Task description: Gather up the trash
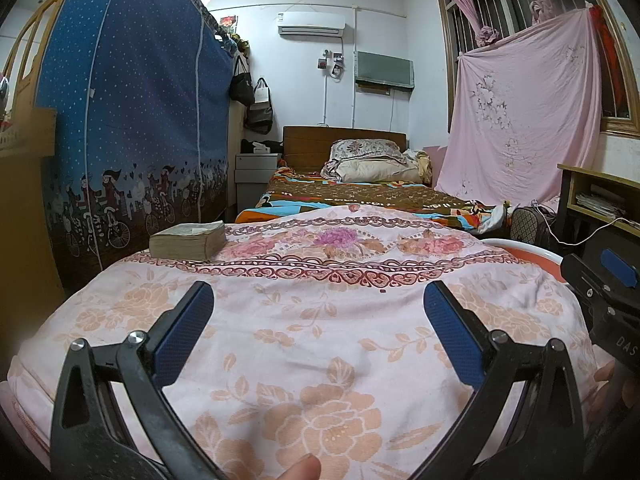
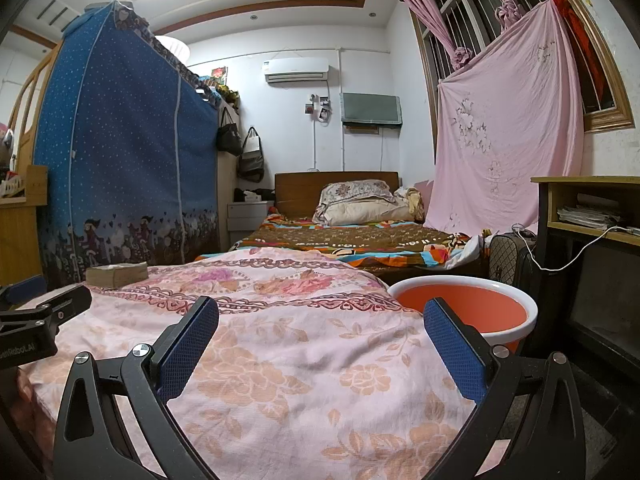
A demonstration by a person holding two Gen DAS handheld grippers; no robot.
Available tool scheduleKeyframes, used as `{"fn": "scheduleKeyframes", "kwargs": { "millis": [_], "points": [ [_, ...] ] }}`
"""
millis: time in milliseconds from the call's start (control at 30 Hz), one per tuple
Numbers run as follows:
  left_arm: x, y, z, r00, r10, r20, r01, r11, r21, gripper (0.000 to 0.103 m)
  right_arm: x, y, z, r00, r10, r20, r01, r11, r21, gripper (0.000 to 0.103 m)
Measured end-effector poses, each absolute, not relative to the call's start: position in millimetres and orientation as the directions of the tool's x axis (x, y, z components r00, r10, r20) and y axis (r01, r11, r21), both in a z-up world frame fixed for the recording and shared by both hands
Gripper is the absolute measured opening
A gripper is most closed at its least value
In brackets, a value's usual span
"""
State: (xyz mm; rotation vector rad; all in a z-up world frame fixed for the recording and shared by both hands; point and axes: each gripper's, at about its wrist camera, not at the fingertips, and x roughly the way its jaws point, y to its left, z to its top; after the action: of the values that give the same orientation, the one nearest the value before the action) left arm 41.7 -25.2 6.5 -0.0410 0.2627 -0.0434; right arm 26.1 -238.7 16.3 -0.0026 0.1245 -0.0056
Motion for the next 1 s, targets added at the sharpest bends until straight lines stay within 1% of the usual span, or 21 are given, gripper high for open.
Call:
{"fn": "scheduleKeyframes", "kwargs": {
  "millis": [1000],
  "points": [
    [41.3,-24.8,6.7,0.965,-0.049,-0.258,0.038,0.998,-0.045,0.092,26.1,-238.1,16.5,0.992,-0.004,-0.127,0.004,1.000,0.000,0.103]
  ]
}}
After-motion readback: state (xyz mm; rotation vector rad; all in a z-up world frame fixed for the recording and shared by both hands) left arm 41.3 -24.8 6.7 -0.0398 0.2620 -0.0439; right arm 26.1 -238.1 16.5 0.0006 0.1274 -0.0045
